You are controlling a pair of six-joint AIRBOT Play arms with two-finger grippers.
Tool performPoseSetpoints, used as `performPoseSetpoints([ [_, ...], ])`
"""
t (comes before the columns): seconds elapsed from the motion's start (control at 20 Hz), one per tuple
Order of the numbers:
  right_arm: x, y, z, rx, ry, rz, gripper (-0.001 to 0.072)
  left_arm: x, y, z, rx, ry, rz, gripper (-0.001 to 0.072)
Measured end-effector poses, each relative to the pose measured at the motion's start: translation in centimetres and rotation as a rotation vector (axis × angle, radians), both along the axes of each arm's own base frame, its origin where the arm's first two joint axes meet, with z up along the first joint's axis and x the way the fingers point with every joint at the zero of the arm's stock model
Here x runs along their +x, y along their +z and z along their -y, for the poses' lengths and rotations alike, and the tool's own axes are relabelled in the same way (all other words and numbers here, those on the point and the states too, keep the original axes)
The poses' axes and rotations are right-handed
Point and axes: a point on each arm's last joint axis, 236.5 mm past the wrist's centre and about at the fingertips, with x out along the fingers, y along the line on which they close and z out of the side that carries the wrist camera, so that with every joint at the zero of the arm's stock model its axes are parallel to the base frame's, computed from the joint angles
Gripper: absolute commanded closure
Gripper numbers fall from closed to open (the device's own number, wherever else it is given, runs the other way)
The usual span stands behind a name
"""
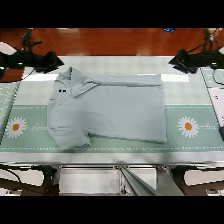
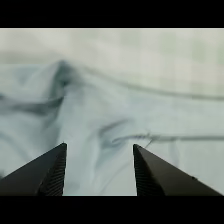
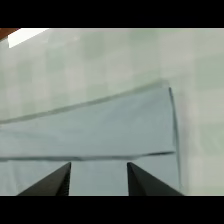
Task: Fold the shirts.
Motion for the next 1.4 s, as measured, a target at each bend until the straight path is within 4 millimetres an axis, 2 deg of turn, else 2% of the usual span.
performPoseSetpoints([
  [0.2, -6.2, -0.2, 5.2, -0.018, -0.025, -0.149, 0.0304, -6.5, -1.5, -5.4, 0.008, -0.021, -0.193, 0.0199],
  [0.25, -8.2, -0.7, 6.4, -0.026, -0.045, -0.179, 0.0304, -9.1, -2.5, -6.1, -0.009, -0.015, -0.258, 0.0199],
  [0.35, -12.3, -2.2, 7.3, -0.021, -0.076, -0.229, 0.0304, -14.0, -4.8, -7.0, -0.047, 0.021, -0.358, 0.0199],
  [0.5, -18.7, -5.8, 6.1, -0.003, -0.086, -0.280, 0.0304, -20.8, -7.8, -7.3, -0.127, 0.077, -0.442, 0.0199],
  [0.65, -22.8, -8.4, 3.7, 0.031, -0.098, -0.281, 0.0303, -24.7, -9.5, -7.2, -0.211, 0.144, -0.466, 0.0199],
  [0.75, -24.2, -9.1, 2.1, 0.054, -0.088, -0.257, 0.0303, -26.1, -10.2, -7.3, -0.256, 0.202, -0.482, 0.0199],
  [0.9, -25.0, -9.3, 0.0, 0.059, -0.037, -0.229, 0.0304, -27.1, -11.4, -7.1, -0.291, 0.271, -0.523, 0.0199],
  [1.05, -25.4, -9.4, -1.8, 0.063, 0.012, -0.227, 0.0304, -27.8, -12.6, -6.6, -0.281, 0.272, -0.575, 0.0199],
  [1.2, -25.6, -9.4, -2.6, 0.069, 0.029, -0.229, 0.0304, -28.3, -13.5, -5.1, -0.281, 0.224, -0.624, 0.0216],
  [1.3, -25.6, -9.4, -2.8, 0.074, 0.026, -0.231, 0.0304, -28.4, -14.2, -4.4, -0.266, 0.190, -0.639, 0.0687],
  [1.4, -25.6, -9.5, -2.5, 0.072, 0.004, -0.239, 0.0304, -28.4, -14.7, -4.0, -0.242, 0.166, -0.641, 0.0690],
])
